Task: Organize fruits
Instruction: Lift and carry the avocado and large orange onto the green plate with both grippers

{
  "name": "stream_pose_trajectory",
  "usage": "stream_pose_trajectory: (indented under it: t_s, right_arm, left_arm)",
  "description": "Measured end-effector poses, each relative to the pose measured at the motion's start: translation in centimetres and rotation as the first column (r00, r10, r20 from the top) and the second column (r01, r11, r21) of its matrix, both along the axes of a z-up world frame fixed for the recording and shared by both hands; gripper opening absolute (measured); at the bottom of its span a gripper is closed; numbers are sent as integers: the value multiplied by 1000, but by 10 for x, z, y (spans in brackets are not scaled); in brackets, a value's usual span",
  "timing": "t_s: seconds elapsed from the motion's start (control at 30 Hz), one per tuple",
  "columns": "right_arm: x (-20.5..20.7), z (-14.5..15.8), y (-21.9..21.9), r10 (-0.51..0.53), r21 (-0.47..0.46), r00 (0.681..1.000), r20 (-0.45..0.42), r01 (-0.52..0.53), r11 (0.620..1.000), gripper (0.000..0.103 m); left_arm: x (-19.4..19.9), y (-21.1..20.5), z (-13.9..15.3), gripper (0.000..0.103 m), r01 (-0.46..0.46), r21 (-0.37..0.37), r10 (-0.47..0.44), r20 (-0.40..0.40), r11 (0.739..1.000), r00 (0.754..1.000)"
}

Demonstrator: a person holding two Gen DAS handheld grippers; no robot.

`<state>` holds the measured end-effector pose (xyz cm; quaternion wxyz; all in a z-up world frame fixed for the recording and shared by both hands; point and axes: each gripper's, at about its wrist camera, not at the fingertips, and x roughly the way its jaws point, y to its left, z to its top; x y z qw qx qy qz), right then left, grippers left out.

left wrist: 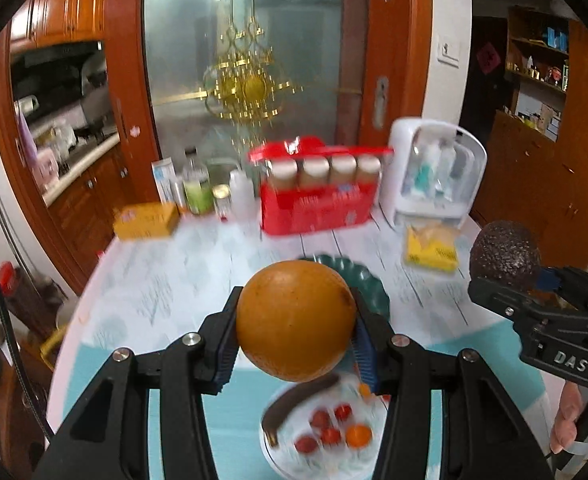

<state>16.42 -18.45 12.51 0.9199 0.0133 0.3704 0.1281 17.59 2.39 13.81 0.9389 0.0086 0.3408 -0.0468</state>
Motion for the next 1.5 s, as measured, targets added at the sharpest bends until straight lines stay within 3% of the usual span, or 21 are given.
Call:
stream_pose_trajectory:
  t_s: [0.17, 0.37, 0.63, 0.8, 0.87, 0.93, 1.0, 1.07, 1.1, 1.13, 1.2, 1.5]
  right_arm:
    - [52, -11, -1, -38, 2, 999, -38, 38, 999, 63]
    - [113, -86, 2, -51, -21, 985, -164, 48, 999, 63]
    - [153, -201, 12, -36, -37, 938, -344, 24, 999, 63]
    - [161, -244, 23, -7, -41, 911, -413, -11, 999, 63]
    - [160, -251, 27, 11, -41, 914, -405, -30, 999, 63]
    - [157, -253, 34, 16, -71, 925, -381, -47, 996, 64]
    - [156, -252, 40, 24, -96, 930, -367, -64, 993, 65]
    - [155, -251, 42, 37, -111, 937, -348, -80, 991, 65]
    - [156, -251, 44, 41, -122, 939, -342, -88, 989, 65]
    - [154, -250, 45, 48, -131, 942, -332, -97, 987, 66]
    - [152, -249, 45, 50, -133, 946, -321, -97, 986, 66]
    - [139, -236, 37, 65, -66, 950, -306, -90, 994, 67]
  left_arm:
    - [54, -1, -15, 48, -28, 11, 28, -29, 1000, 999]
    - [126, -10, -99, 48, -37, -2, 36, -167, 999, 985]
    - [189, -29, -228, 48, -42, -11, 35, -390, 999, 920]
    - [199, -34, -272, 48, -39, -12, 30, -457, 999, 889]
    - [202, -33, -284, 48, -42, -17, 29, -482, 999, 876]
    - [202, -34, -287, 48, -32, -17, 21, -464, 999, 885]
    - [203, -34, -288, 49, -25, -12, 16, -475, 1000, 880]
    - [202, -33, -288, 63, -23, -23, 10, -475, 999, 880]
    - [201, -33, -287, 81, -25, -30, 8, -469, 999, 883]
    - [199, -33, -283, 91, -31, -34, 13, -455, 999, 890]
    - [194, -31, -277, 94, -53, -19, 40, -429, 998, 902]
    - [179, -29, -261, 94, -25, -7, 19, -445, 1000, 895]
